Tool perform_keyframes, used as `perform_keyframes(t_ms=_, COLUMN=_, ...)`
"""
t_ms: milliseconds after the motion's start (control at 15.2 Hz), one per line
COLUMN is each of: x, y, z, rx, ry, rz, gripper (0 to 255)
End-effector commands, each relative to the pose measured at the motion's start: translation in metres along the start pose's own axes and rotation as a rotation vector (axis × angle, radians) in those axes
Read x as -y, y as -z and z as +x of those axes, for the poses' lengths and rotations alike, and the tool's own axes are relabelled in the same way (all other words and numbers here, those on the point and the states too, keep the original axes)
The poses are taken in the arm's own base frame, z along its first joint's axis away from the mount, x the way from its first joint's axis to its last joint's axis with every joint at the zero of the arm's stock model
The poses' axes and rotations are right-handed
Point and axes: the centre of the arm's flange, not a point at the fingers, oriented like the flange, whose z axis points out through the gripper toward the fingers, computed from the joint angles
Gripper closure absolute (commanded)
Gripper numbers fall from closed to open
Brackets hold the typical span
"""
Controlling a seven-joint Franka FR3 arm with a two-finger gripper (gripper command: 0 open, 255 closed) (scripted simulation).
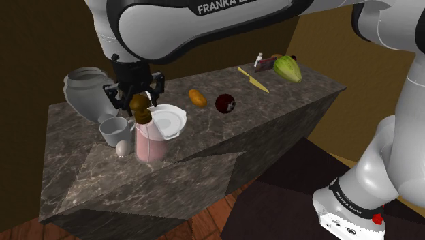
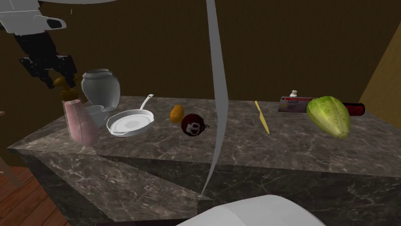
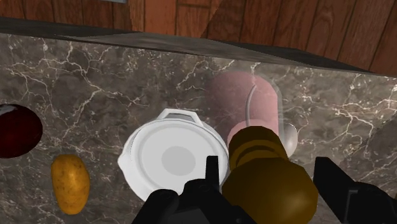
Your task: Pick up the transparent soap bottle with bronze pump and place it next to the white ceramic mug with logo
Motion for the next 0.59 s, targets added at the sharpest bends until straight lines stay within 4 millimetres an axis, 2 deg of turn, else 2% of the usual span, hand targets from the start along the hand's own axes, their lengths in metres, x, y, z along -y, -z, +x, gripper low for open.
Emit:
perform_keyframes(t_ms=0, x=0.0, y=-0.0001, z=0.0, rx=-0.001, ry=0.0, rz=0.001, gripper=255)
perform_keyframes(t_ms=198, x=0.0, y=-0.0001, z=0.0, rx=-0.001, ry=0.0, rz=0.001, gripper=255)
perform_keyframes(t_ms=264, x=0.0, y=-0.0001, z=-0.0001, rx=-0.001, ry=0.0, rz=0.001, gripper=0)
perform_keyframes(t_ms=528, x=-0.0001, y=0.0, z=-0.0001, rx=-0.001, ry=0.0, rz=0.001, gripper=0)
